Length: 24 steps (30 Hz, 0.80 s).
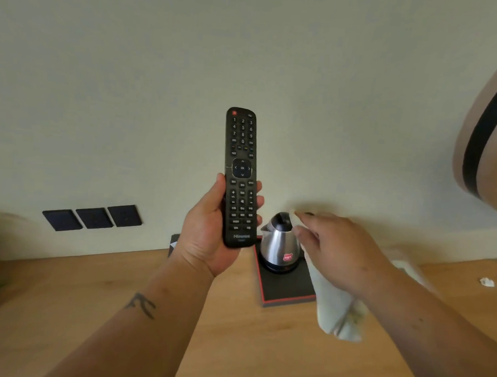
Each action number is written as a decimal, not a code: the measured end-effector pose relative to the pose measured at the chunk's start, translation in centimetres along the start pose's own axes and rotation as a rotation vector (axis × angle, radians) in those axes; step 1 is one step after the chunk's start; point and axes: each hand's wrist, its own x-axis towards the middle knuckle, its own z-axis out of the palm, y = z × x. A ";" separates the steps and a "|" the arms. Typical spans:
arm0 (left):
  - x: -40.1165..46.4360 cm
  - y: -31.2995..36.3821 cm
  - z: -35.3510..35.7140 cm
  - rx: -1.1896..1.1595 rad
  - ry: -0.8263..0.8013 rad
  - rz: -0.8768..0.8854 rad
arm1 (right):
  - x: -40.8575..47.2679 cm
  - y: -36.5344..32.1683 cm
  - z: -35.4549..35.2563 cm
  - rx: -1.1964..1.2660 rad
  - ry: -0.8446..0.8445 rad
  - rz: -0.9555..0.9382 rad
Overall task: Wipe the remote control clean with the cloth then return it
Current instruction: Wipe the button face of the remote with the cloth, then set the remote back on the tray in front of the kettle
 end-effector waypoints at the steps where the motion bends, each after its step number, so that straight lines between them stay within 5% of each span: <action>1: 0.0 0.0 -0.4 0.007 0.019 0.002 | -0.2 0.3 1.4 0.031 -0.089 0.035; 7: -0.7 -0.4 -2.4 0.019 0.072 -0.047 | -1.3 -1.7 10.7 -0.161 -0.389 -0.074; 9: -0.8 -0.5 -3.0 0.012 0.066 -0.068 | -0.9 -3.1 12.7 -0.054 -0.450 -0.007; 13: -0.7 -0.7 -4.4 0.039 0.077 -0.115 | 0.0 -5.2 14.8 0.410 -0.374 0.241; 18: -0.5 -0.6 -5.7 0.061 0.064 -0.160 | 2.2 -5.1 14.6 0.648 -0.364 0.350; 24: -0.2 -1.0 -6.7 0.113 -0.025 -0.252 | 3.9 -4.4 10.4 1.083 -0.085 0.587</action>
